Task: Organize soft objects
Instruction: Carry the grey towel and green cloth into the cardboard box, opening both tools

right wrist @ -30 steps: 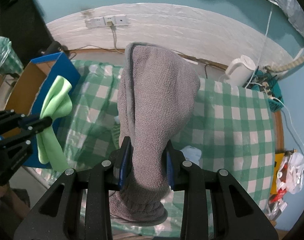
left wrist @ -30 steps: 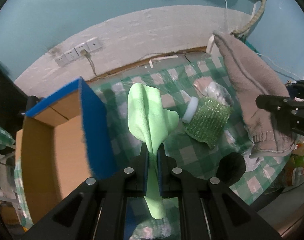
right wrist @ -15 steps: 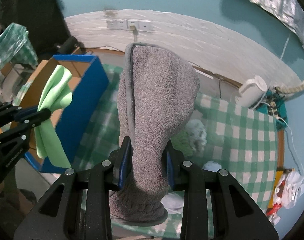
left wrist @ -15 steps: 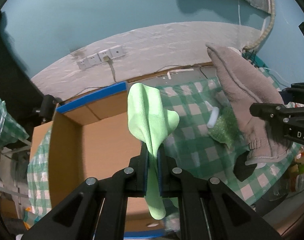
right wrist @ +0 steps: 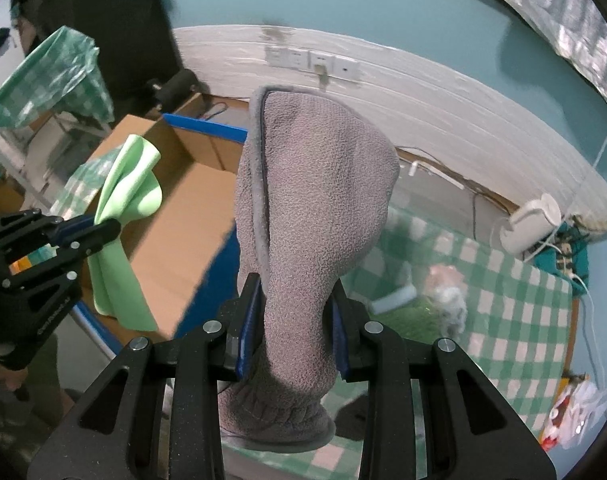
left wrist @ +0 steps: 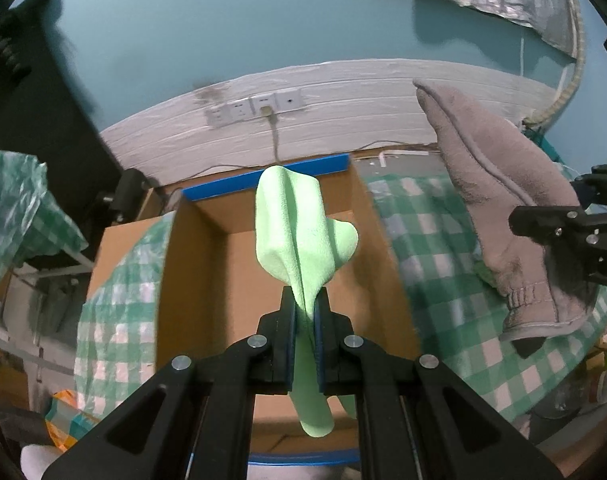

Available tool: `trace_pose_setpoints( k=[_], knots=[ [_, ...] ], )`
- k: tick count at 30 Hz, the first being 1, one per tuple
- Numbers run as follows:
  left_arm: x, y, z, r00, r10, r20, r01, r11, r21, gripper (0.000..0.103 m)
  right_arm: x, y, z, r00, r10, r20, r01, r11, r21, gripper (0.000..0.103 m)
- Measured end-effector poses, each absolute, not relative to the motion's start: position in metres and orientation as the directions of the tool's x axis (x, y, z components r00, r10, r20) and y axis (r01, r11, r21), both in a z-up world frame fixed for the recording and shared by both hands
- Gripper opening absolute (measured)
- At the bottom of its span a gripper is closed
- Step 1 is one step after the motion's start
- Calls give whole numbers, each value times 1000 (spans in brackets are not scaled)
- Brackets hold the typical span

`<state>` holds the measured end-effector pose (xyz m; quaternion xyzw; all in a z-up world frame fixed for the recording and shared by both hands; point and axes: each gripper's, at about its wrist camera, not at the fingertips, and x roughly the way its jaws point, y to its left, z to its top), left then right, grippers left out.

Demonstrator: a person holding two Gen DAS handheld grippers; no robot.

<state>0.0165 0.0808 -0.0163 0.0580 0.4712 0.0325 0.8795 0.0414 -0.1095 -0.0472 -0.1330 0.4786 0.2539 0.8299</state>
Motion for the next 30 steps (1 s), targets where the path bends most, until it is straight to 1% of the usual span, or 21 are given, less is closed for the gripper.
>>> trace_pose_setpoints(
  k=[3,12,23,24,25,26,27,28,29,30],
  knots=[
    [13,92,-19,547,115,-829,-16,992,127,8,40,-93,-47,401,303,-865,-564,825,28,30],
    [11,119,-26,538,175,-824,-66,984,166,8,37,-48,-55,348,326,-879,-607,793,53,30],
    [11,139,-39,505,199,-840,-98,980,173,8,35,0,-72,285,345,-894,-635,767,94,30],
    [10,140,-39,503,200,-841,-100,980,173,8,35,3,-75,279,344,-896,-634,767,97,31],
    [10,141,-40,499,205,-842,-105,979,176,8,35,6,-77,273,346,-898,-634,767,102,35],
    [10,142,-41,495,210,-843,-109,978,180,11,35,9,-80,266,346,-900,-636,765,106,39],
    [11,143,-42,491,212,-845,-110,977,182,18,36,12,-82,261,342,-903,-637,764,105,41],
    [11,144,-43,483,216,-848,-113,976,184,24,36,13,-84,262,334,-905,-635,766,98,45],
    [11,145,-44,481,217,-850,-116,976,184,35,36,13,-84,266,332,-905,-634,767,94,46],
    [11,147,-43,483,217,-848,-120,976,181,44,35,13,-84,274,330,-903,-634,768,88,47]
  ],
)
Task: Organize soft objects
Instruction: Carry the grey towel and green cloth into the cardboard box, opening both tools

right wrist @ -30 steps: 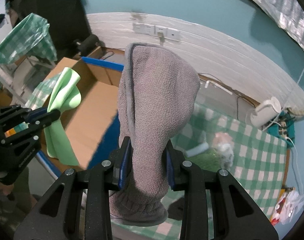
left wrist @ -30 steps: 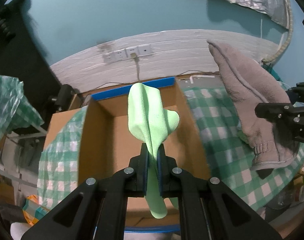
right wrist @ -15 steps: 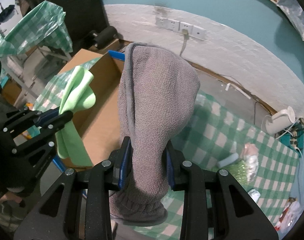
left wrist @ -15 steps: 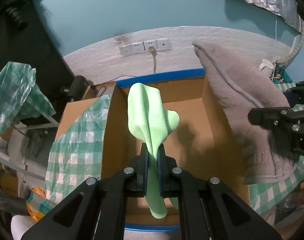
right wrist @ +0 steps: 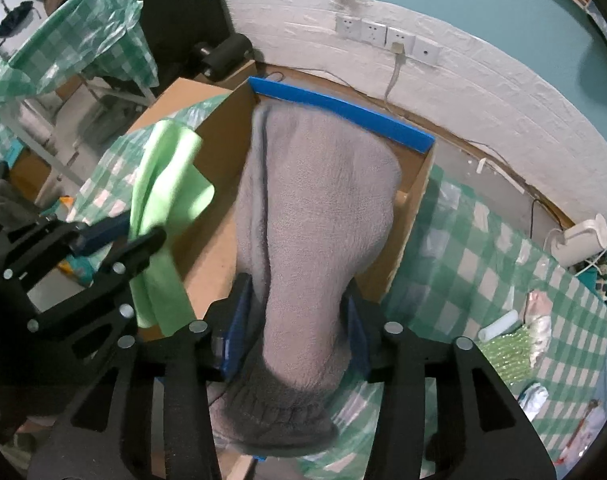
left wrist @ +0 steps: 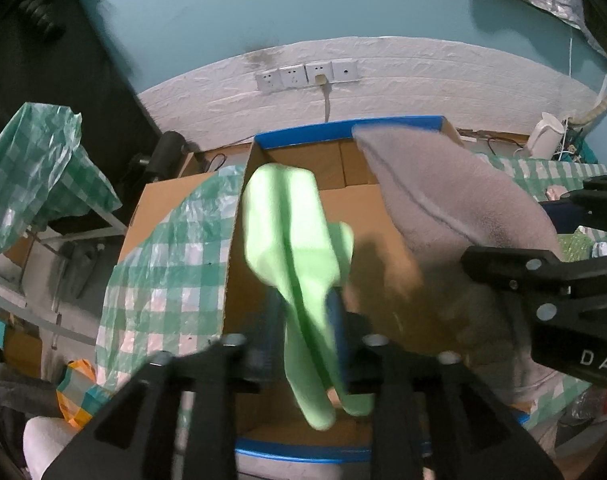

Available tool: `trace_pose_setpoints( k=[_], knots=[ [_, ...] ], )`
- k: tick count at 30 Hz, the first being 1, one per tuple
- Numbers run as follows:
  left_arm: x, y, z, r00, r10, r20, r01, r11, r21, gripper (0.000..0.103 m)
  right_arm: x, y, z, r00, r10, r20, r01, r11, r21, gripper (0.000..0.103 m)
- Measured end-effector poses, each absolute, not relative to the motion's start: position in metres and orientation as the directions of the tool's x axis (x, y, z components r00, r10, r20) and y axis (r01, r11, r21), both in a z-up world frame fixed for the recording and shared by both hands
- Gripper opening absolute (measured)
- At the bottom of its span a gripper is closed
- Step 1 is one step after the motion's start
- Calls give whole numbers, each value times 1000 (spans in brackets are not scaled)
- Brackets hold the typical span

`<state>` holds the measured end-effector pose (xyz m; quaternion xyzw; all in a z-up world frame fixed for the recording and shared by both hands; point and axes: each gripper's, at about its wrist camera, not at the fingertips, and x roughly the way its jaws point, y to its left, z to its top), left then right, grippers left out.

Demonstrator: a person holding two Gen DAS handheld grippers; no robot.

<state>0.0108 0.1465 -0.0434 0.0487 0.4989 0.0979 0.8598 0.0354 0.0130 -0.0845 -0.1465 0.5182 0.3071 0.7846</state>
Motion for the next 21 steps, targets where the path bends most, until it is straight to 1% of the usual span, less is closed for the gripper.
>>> trace_pose_setpoints(
  k=[2,4,6,10,21],
  knots=[
    [10,148,-40,491,217,-844,-126,976,178,47,35,13,-85,281,327,-902,-634,769,82,58],
    [9,149,-38,497,222,-839,-132,975,179,47,34,12,-83,295,330,-897,-630,773,77,59],
    [9,150,-37,500,220,-838,-134,975,176,51,34,12,-79,306,332,-892,-627,775,73,60],
    [9,149,-39,499,217,-839,-127,976,176,52,32,9,-69,344,348,-872,-629,775,61,67],
    [10,130,-35,516,188,-836,-83,982,169,52,34,-19,-73,348,331,-877,-604,795,60,67]
  ],
)
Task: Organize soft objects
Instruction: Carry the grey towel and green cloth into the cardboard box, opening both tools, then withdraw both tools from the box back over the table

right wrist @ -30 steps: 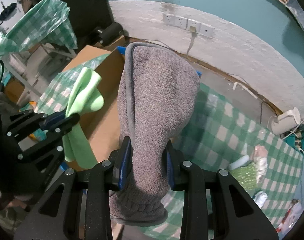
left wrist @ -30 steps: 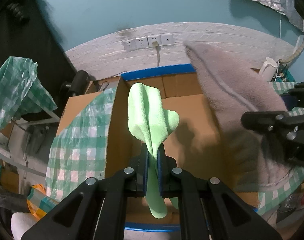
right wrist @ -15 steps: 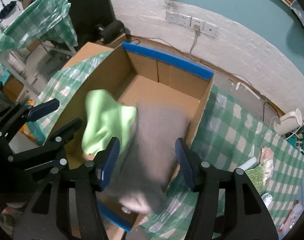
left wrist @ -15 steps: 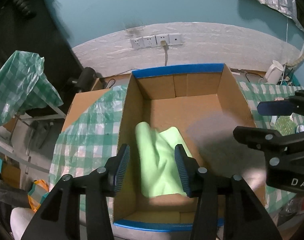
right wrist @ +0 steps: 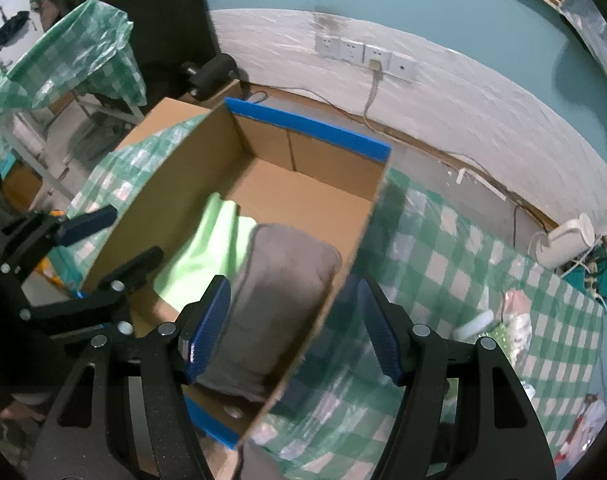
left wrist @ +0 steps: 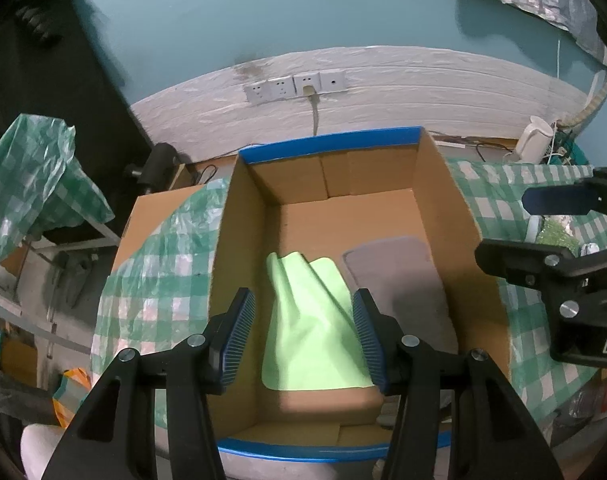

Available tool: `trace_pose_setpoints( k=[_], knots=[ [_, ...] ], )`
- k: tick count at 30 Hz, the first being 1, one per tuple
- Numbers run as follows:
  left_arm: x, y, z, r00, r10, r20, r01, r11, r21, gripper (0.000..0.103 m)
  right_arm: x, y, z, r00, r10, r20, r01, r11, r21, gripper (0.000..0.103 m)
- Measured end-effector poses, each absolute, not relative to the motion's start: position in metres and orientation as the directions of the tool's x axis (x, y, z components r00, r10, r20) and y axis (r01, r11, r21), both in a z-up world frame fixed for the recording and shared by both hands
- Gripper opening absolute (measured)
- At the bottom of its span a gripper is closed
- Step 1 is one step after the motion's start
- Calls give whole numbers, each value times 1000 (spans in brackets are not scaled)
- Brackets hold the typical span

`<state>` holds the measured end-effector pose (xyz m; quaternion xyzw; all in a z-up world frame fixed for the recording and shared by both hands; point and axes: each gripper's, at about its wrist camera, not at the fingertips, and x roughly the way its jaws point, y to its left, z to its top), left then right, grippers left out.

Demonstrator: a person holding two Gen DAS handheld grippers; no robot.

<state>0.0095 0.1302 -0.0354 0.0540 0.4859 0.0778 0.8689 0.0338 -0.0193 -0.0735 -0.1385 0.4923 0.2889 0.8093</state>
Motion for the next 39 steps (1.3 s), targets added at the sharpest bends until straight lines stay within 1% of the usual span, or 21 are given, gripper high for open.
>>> trace_pose_setpoints(
  k=[16,20,25,29,39],
  knots=[
    [12,76,-35,529,158,-834,28,979,204,52,38,-93,-83,366,300,-881,-522,850,73,67],
    [13,58,-36,531,151,-834,60,975,214,57,39,-108,-84,373,294,-880,-508,859,72,67],
    [15,36,-37,537,141,-832,101,968,230,58,40,-128,-86,380,289,-878,-489,869,74,68],
    [17,18,-40,532,132,-837,134,962,237,62,42,-148,-88,391,276,-878,-467,881,69,69],
    [26,-21,-51,504,111,-856,199,950,240,62,48,-203,-105,387,245,-889,-389,917,84,70]
  ],
)
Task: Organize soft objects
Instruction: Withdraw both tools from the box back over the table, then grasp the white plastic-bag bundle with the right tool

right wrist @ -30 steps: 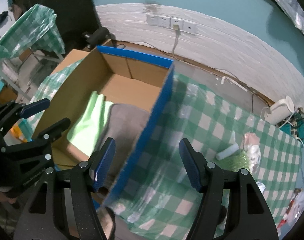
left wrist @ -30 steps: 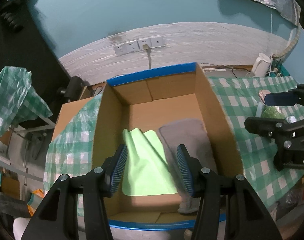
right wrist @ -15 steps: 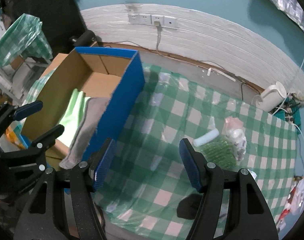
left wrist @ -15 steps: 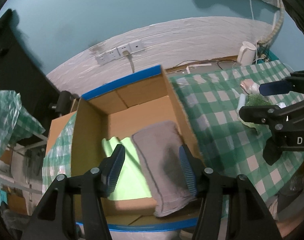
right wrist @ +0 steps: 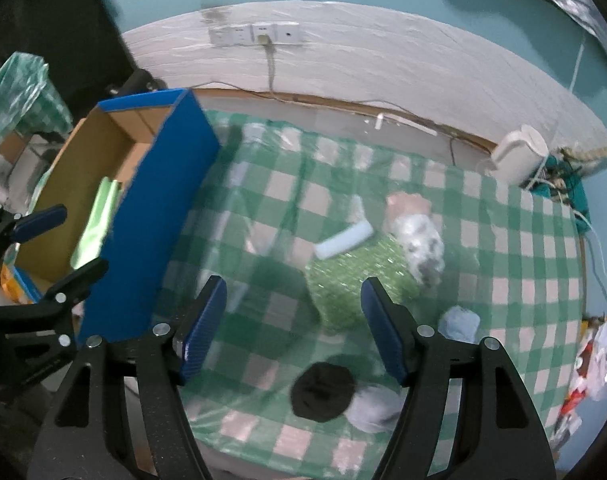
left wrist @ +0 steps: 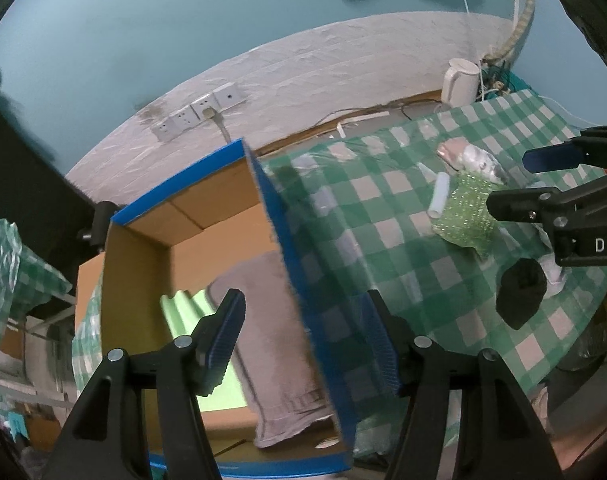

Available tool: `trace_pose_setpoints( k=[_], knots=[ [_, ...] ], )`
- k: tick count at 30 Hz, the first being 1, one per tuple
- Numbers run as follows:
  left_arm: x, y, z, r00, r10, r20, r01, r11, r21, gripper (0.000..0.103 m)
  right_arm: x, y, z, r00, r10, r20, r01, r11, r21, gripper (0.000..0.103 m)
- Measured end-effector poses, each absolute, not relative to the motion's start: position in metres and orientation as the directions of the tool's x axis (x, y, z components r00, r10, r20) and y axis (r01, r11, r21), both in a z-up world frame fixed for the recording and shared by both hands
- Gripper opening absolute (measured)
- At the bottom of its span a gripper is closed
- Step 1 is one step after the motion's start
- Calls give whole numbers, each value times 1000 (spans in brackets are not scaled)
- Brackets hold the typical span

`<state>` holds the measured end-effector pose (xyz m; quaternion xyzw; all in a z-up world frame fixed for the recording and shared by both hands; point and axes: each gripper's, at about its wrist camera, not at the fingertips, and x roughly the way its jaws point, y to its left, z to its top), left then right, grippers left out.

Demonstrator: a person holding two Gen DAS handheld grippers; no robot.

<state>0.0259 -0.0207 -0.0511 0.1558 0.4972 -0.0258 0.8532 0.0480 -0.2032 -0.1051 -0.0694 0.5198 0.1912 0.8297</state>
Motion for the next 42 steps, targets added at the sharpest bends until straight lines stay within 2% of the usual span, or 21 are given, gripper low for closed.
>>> trace_pose_setpoints(
  k=[18,28,36,42],
  knots=[
    [44,-73,-78,417,69,-906,257,947,191,63,67,-291,-128,392,176,-903,-237,968,86,71],
    [52,-90,-96,378,66,-924,270,946,178,63,80,-324,-161,346,122,-930,-161,985,69,71],
    [55,-106,-108,330,9,-944,290,951,110,63,87,-338,-186,304,95,-948,-120,991,61,71],
    [54,-120,-116,318,3,-948,316,943,109,63,92,-346,-207,279,73,-957,-102,994,46,71]
  ],
)
